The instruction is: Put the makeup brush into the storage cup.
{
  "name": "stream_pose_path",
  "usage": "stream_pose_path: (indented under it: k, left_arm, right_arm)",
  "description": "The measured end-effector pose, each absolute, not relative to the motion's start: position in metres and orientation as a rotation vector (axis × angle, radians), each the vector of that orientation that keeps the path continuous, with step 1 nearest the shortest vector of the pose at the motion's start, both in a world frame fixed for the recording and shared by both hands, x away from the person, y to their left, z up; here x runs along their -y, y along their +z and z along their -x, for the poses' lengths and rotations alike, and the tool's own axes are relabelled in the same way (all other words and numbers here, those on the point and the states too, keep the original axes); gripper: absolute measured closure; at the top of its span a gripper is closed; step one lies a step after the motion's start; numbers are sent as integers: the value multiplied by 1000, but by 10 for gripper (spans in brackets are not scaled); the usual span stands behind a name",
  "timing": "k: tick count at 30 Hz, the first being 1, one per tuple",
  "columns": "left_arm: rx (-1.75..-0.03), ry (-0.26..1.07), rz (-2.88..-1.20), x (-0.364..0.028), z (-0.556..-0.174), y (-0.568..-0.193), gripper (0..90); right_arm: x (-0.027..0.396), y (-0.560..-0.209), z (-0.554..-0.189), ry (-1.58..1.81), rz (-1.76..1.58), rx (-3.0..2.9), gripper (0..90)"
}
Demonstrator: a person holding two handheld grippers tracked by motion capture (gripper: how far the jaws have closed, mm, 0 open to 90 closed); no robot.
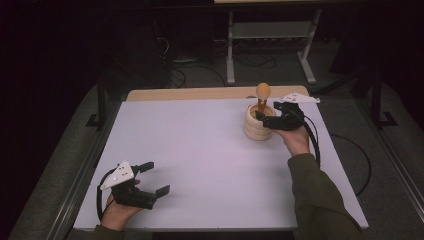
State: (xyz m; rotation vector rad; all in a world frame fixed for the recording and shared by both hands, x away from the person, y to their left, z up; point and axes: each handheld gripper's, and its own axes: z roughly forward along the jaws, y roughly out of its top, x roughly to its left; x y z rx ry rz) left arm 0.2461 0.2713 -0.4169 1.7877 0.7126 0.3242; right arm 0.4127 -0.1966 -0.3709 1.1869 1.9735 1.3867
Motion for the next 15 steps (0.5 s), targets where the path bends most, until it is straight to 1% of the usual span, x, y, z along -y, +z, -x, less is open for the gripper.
stream_pose_path:
  k: [4, 10, 15]
  left_arm:
    - [-710, 323, -1782, -270, -246, -417, 0]
    - [-711, 328, -1786, -271, -247, -417, 0]
    - [-720, 322, -1778, -272, -246, -416, 0]
  right_arm:
    - [199, -371, -406, 1385, -1172, -1986, 118]
    - [200, -371, -400, 1396, -1154, -2013, 42]
    - [202, -372, -392, 1416, -1121, -2023, 15]
